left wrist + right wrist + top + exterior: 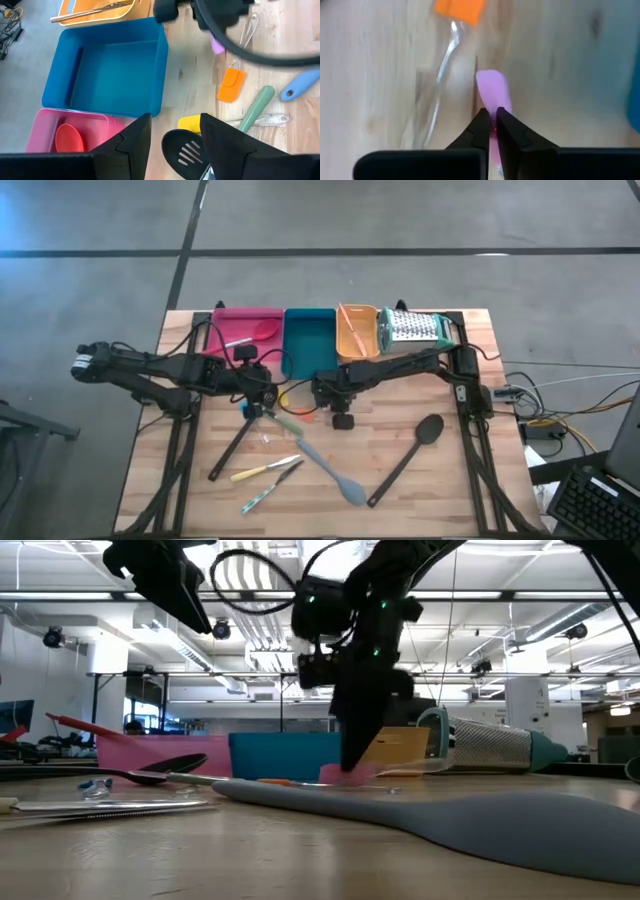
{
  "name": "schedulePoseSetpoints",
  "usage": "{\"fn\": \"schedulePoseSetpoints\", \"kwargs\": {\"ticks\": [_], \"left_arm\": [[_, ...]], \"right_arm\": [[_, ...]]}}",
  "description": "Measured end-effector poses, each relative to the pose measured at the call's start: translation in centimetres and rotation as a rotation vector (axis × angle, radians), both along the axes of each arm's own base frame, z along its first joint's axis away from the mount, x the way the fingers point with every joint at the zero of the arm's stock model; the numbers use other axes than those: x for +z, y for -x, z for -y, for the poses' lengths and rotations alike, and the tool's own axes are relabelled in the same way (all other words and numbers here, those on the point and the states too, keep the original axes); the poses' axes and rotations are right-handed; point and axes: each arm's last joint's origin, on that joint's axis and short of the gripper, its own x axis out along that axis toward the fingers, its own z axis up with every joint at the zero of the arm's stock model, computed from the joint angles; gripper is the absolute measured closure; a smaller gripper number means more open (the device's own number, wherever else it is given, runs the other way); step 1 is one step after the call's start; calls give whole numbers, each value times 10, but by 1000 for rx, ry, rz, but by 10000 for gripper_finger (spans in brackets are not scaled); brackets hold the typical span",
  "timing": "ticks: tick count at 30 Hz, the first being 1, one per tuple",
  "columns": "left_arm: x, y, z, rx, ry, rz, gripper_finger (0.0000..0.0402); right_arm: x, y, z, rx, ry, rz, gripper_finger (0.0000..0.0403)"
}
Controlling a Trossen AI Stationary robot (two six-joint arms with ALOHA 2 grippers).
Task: Pick & Place Kitchen Items
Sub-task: Put the pink spatula into the blue bin
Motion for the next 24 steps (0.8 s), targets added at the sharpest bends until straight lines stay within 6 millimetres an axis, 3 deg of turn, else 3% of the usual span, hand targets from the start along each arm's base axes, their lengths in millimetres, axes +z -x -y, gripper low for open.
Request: {"fn": "schedulePoseSetpoints", "kwargs": {"ticks": [9, 15, 20, 24], "left_arm": [[0, 0, 0, -5, -5, -2, 227], [0, 0, 0, -4, -18, -2, 227], [1, 0, -1, 7, -32, 2, 227], [1, 0, -1, 10, -30, 6, 227]], "right_arm": [[87, 20, -1, -47, -18, 250, 394], [149, 37, 5, -75, -29, 524, 394], [194, 44, 26, -86, -139, 830, 394], [212, 47, 54, -115, -203, 985, 394]]}}
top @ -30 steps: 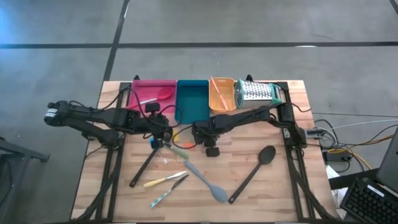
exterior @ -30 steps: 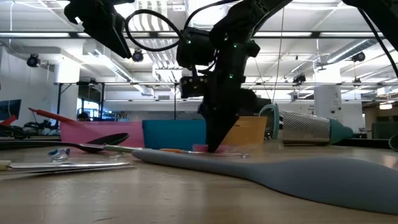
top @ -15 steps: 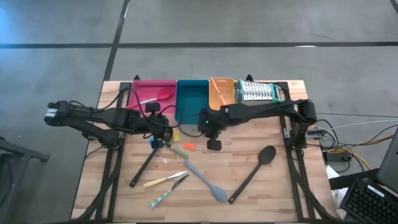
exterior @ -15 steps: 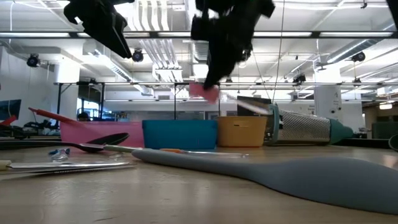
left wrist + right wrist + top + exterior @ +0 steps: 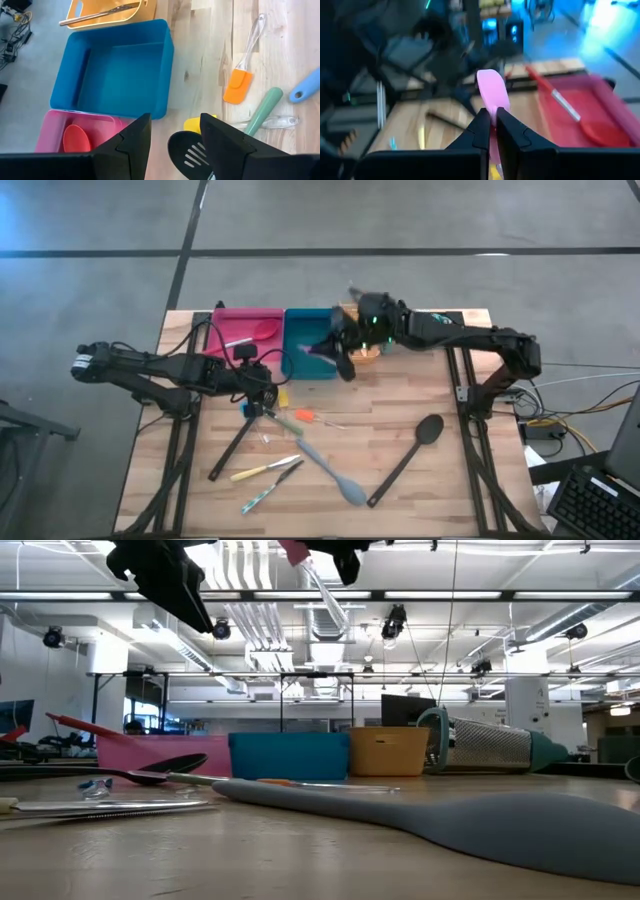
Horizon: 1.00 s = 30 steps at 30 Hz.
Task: Pick & Place Kitchen Items
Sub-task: Put the pink spatula into the blue bin
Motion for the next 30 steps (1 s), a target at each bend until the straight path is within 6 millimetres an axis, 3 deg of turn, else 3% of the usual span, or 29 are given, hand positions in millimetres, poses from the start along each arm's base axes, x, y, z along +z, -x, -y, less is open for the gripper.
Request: {"fn": "schedulePoseSetpoints", "kwargs": {"ticks": [5, 15, 24, 30], "left_arm": [[0, 0, 0, 1, 0, 1, 227], [0, 0, 0, 6, -3, 3, 227], [0, 0, 0, 7, -4, 1, 227], [0, 0, -1, 17, -27, 1, 227]], "right_arm": [[-2, -3, 41, -39, -56, 86, 394], [-54, -25, 105, -59, -59, 91, 394], [-98, -41, 138, 96, 317, 80, 394], [-116, -50, 149, 154, 514, -75, 394]]}}
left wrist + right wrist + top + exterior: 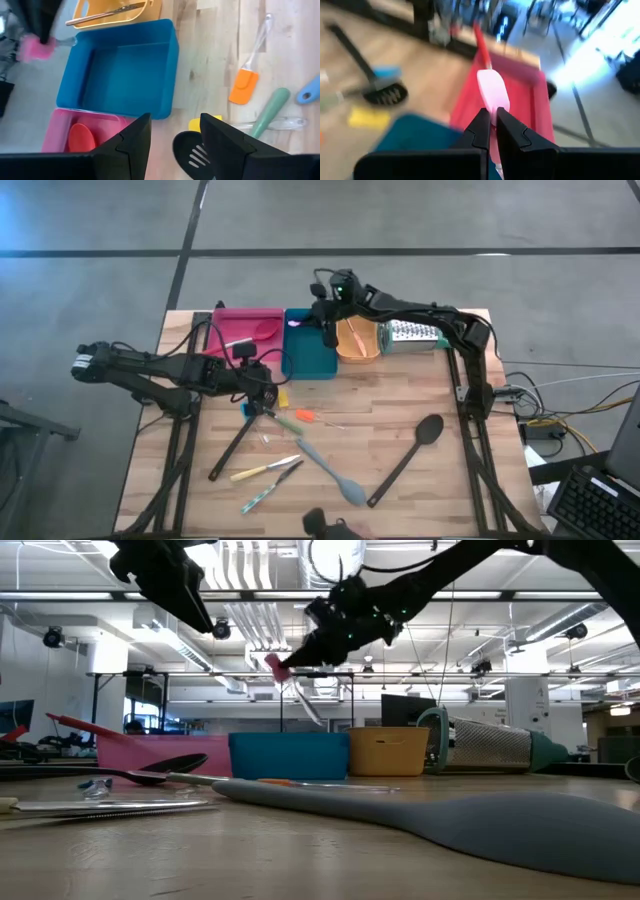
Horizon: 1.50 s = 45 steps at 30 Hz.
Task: Pick & Place Kitchen Items
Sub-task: Put the pink spatula into the blue bin
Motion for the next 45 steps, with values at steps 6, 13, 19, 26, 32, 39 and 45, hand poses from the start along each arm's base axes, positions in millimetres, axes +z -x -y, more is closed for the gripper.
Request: {"fn": "schedulePoseSetpoints", "kwargs": {"ticks": [6, 13, 19, 26, 32, 39, 45], "left_arm": [[1, 0, -2, 31, -49, 2, 227], [1, 0, -2, 42, -63, 4, 227], [0, 2, -2, 42, -64, -11, 227], [-1, 3, -2, 42, -66, -27, 227], [-1, 3, -2, 42, -66, -27, 227], [-1, 3, -2, 41, -66, -26, 227], [-1, 3, -2, 41, -65, -26, 227]], "right_arm": [[-12, -12, 3, 35, 196, -308, 394], [-26, -38, 6, 120, 214, -428, 394], [-41, -58, -6, 200, 200, -498, 394], [-63, -63, -9, 224, 160, -618, 394], [-63, -62, -8, 208, 170, -622, 394], [-64, -62, -8, 206, 163, -627, 394], [-64, -63, -8, 201, 169, -620, 366]]}}
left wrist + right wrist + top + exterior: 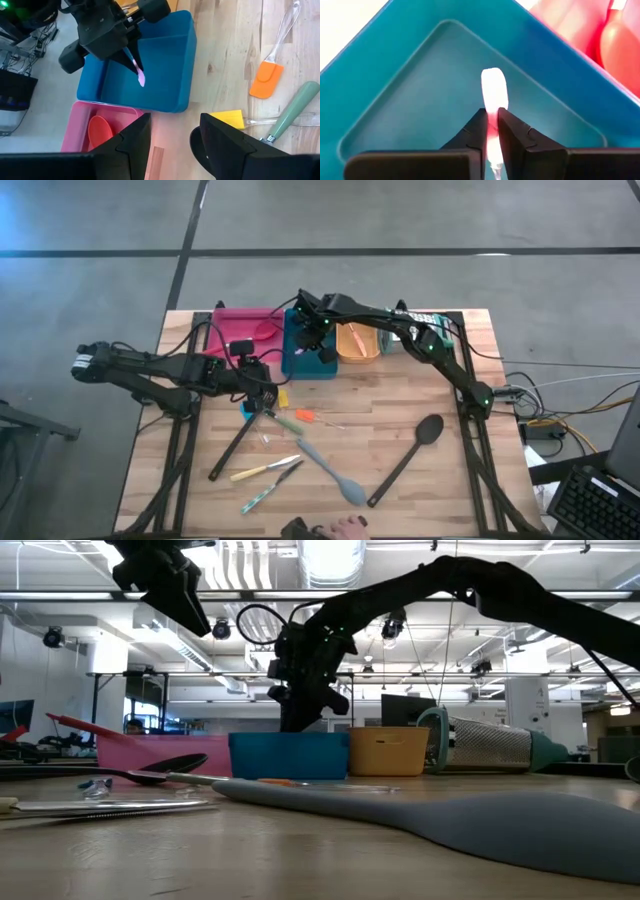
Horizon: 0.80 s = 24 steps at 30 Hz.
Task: Pick & Place Kitchen Items
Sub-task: Put the pink spatula into the blue bin, then put the green knife into the yellow bin
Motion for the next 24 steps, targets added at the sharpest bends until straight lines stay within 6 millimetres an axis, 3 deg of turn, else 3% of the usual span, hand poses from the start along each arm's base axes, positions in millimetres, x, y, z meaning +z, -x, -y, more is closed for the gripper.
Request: {"fn": "schedulePoseSetpoints", "kwargs": {"ticks": [12, 17, 24], "left_arm": [[0, 0, 0, 0, 0, 1, 227], [0, 0, 0, 0, 0, 1, 227], [0, 0, 0, 7, -8, 2, 227]], "right_arm": [[5, -7, -5, -37, 10, 39, 285], [27, -9, -14, -222, 18, 41, 266], [69, 2, -43, -316, -41, 21, 272]]}}
